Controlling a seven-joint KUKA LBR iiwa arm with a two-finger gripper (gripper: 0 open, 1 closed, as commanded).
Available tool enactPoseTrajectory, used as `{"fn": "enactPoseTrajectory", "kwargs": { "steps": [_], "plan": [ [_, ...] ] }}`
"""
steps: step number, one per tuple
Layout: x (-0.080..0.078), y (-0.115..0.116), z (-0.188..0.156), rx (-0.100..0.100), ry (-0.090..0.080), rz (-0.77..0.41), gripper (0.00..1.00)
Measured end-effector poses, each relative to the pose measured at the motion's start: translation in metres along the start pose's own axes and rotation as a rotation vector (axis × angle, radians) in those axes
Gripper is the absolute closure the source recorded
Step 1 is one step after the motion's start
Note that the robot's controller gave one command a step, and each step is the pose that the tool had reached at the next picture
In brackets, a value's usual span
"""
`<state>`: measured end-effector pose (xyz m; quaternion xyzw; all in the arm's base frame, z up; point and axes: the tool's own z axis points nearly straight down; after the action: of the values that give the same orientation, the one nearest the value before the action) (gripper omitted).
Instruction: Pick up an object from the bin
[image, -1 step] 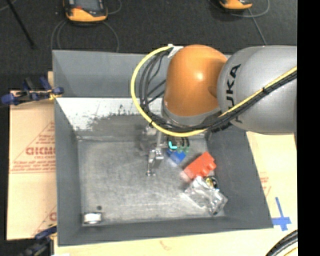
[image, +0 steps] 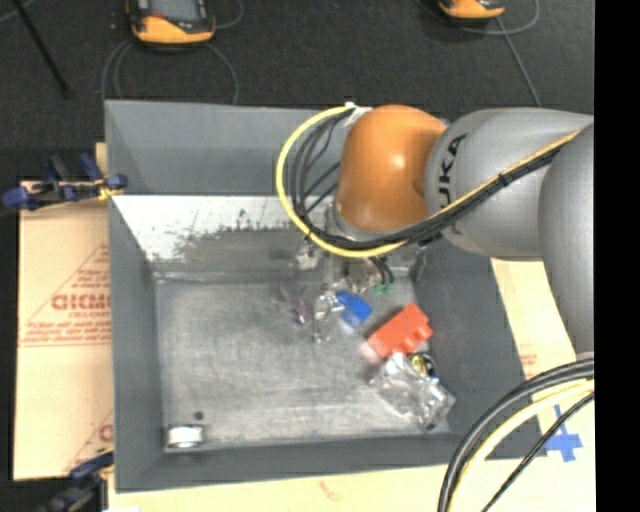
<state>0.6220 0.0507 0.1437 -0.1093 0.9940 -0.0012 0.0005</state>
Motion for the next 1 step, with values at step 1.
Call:
{"fn": "enactPoseTrajectory", "kwargs": {
  "steps": [1],
  "plan": [
    [0.0028, -0.0507, 0.0707, -0.002, -0.01, -0.05, 0.0]
  ]
}}
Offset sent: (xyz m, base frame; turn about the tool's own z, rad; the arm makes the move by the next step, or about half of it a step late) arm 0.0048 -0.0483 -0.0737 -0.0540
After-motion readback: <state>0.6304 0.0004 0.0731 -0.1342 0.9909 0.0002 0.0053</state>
